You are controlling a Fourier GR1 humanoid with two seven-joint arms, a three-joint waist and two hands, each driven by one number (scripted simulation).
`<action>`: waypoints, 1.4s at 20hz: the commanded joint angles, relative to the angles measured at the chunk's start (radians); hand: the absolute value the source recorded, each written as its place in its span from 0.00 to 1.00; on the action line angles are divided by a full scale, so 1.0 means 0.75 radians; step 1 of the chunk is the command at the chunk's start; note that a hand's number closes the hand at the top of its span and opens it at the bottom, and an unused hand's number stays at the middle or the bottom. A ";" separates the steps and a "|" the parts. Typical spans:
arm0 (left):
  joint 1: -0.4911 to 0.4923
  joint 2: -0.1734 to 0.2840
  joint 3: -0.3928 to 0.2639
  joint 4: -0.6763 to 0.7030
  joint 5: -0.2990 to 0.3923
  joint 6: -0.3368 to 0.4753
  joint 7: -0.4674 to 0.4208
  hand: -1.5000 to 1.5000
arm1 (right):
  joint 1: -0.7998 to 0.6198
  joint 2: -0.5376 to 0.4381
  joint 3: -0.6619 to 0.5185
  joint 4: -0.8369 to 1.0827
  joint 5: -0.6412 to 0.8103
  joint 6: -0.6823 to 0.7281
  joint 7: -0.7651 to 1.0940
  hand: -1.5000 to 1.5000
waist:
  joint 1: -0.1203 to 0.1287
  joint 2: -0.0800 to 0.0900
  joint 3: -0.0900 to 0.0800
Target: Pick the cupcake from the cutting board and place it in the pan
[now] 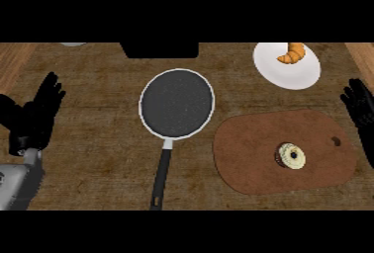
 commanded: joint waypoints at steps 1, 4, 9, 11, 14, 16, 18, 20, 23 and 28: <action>0.063 -0.003 -0.018 0.023 -0.061 -0.005 -0.032 0.50 | -0.080 0.095 0.053 0.053 -0.003 0.022 -0.037 0.00 | 0.010 -0.041 -0.023; 0.067 0.098 -0.018 0.116 -0.134 -0.004 0.017 0.50 | -0.162 0.120 0.068 -0.047 -0.162 0.166 -0.065 0.00 | 0.012 -0.042 -0.022; 0.118 0.104 -0.027 0.141 -0.145 0.004 0.030 0.50 | -0.082 -0.296 -0.021 0.020 0.393 -0.023 -0.098 1.00 | -0.050 -0.028 -0.064; 0.171 0.110 -0.027 0.171 -0.135 -0.020 0.039 0.50 | -0.023 0.312 -0.225 0.066 -0.076 -0.341 -0.175 1.00 | -0.050 -0.044 -0.014; 0.178 0.121 -0.029 0.103 -0.139 -0.033 0.090 0.50 | 0.159 0.393 -0.184 -0.008 -0.026 -0.273 -0.504 0.00 | -0.016 -0.048 -0.020; 0.209 0.089 -0.031 0.109 -0.146 -0.066 0.057 0.50 | 0.259 0.387 -0.118 -0.112 0.052 -0.231 -0.553 0.00 | -0.010 -0.046 -0.023; 0.180 0.104 0.013 0.184 -0.155 -0.079 0.009 0.50 | 0.395 0.328 -0.098 -0.246 0.073 -0.153 -0.543 0.00 | -0.020 -0.046 -0.024; 0.170 0.072 -0.007 0.146 -0.177 -0.057 0.036 0.50 | 0.367 0.222 -0.105 -0.319 0.131 -0.158 -0.374 0.00 | -0.015 -0.046 -0.024; 0.164 0.094 -0.004 0.126 -0.181 -0.070 0.069 0.50 | 0.301 0.080 -0.112 -0.340 0.216 -0.154 -0.146 0.00 | -0.006 -0.044 -0.025; 0.182 0.059 -0.033 0.121 -0.215 -0.033 0.035 0.50 | 0.319 -0.206 -0.050 -0.496 0.429 -0.049 0.239 0.00 | -0.004 -0.042 -0.031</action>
